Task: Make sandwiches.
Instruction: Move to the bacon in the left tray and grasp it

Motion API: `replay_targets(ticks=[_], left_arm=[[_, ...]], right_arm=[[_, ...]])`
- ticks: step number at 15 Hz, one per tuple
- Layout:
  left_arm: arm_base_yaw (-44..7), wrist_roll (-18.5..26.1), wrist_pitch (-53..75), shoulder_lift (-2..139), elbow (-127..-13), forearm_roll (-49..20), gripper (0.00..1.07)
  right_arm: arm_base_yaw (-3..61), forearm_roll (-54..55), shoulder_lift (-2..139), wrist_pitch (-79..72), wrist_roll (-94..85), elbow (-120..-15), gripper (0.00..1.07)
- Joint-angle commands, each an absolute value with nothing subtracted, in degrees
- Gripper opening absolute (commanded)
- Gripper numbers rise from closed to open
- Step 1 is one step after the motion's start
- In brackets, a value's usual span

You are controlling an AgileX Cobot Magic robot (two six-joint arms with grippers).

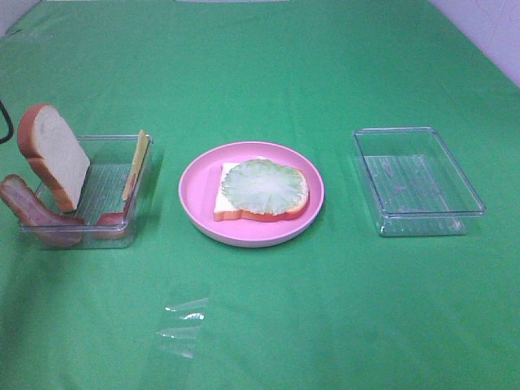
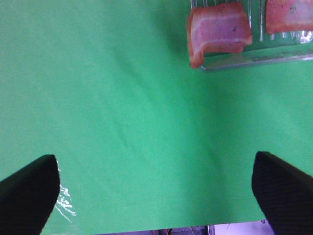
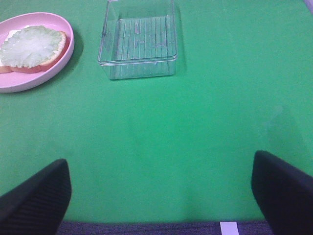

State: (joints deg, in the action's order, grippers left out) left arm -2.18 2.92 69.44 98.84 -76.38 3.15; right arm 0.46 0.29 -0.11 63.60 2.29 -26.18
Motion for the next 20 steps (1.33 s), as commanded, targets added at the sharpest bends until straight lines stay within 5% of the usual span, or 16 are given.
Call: replay_targets(ticks=[1, 5, 14, 16, 18, 20], left_arm=[[-5.2, 0.4, 69.2, 103.0, -77.1, 2.1, 1.02], [-5.8, -3.1, 63.0, 106.8, -77.2, 2.0, 1.0], [-5.8, -0.7, 57.0, 112.2, -77.5, -1.2, 0.97], [-5.8, -0.5, 56.4, 112.6, -77.5, -1.3, 0.9], [-5.8, -0.7, 56.1, 112.9, -77.5, -1.3, 0.68], [-5.8, -1.0, 56.2, 112.9, -77.5, -1.3, 0.58]], right_arm=[[0.5, 0.6, -1.9, 63.4, 2.4, -26.1, 0.96], [0.5, 0.6, -1.9, 63.4, 2.4, -26.1, 0.96], [0.5, 0.6, -1.9, 63.4, 2.4, -26.1, 0.96], [0.5, 0.6, -1.9, 63.4, 2.4, -26.1, 0.96], [0.5, 0.6, -1.9, 63.4, 2.4, -26.1, 0.96], [0.5, 0.6, -1.9, 63.4, 2.4, -26.1, 0.96]])
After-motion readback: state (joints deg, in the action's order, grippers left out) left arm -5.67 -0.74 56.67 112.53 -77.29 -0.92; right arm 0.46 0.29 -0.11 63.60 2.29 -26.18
